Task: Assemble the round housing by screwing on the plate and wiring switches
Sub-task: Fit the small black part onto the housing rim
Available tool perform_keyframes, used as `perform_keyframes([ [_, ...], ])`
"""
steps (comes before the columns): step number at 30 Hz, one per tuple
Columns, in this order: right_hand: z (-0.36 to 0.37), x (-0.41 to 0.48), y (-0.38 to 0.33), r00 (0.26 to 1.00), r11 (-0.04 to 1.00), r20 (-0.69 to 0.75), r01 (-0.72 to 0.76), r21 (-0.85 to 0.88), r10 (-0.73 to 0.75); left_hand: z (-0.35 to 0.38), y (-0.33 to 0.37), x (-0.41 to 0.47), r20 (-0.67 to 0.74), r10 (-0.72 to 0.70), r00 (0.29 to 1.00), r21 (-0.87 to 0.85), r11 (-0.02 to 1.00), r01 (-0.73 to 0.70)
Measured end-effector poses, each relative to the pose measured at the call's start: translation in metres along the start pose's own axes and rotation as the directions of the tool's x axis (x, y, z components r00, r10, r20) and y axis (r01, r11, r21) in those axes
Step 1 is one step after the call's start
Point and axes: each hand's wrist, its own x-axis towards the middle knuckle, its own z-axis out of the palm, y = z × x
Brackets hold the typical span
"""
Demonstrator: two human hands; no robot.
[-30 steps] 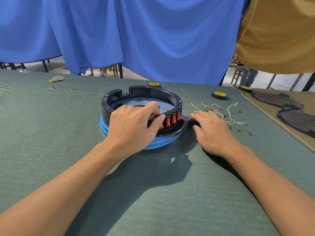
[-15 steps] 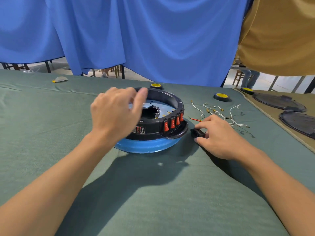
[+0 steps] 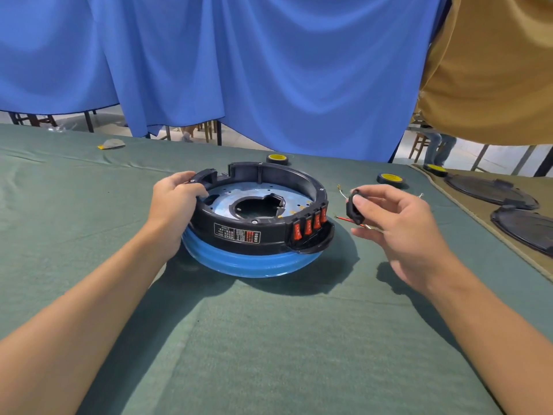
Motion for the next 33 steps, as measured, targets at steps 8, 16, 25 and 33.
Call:
perform_keyframes([
  [8,-0.005,0.001,-0.009,0.986,0.883,0.124,-0.152,0.443,0.107,-0.001,0.008,-0.009,0.115,0.030,0.993,0.045,0.998,-0.035],
  [16,-0.006,0.000,-0.007,0.997,0.937,0.057,-0.061,0.344,0.044,-0.001,0.012,-0.016,0.247,0.091,0.965,0.109,0.987,-0.121],
  [25,0.024,-0.020,0.003,0.899,0.871,-0.168,0.322,-0.371,-0.404,0.000,0.003,-0.009,0.073,0.156,0.985,0.105,0.981,-0.163],
  [33,0.041,-0.032,0.008,0.913,0.880,-0.090,0.353,-0.318,-0.399,0.003,0.007,-0.017,0.264,-0.030,0.964,-0.075,0.996,0.051],
])
